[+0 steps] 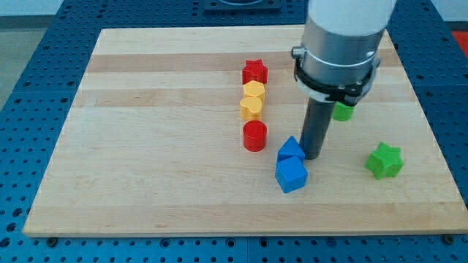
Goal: Separate the blue cube from the blue triangle
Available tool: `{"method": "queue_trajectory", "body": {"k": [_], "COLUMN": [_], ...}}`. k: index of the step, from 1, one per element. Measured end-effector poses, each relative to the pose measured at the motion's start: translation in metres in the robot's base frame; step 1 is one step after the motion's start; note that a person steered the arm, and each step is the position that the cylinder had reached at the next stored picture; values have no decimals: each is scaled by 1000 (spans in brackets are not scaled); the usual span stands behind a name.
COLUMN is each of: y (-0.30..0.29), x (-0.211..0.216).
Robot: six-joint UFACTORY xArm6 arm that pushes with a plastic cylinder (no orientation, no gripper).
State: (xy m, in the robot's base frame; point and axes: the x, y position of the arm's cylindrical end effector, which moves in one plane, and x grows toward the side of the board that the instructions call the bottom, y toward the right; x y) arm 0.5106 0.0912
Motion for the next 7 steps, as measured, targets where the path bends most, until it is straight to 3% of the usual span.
{"method": "queue_trajectory", "body": {"k": [4,7], "y": [18,-1], "x": [25,39]}}
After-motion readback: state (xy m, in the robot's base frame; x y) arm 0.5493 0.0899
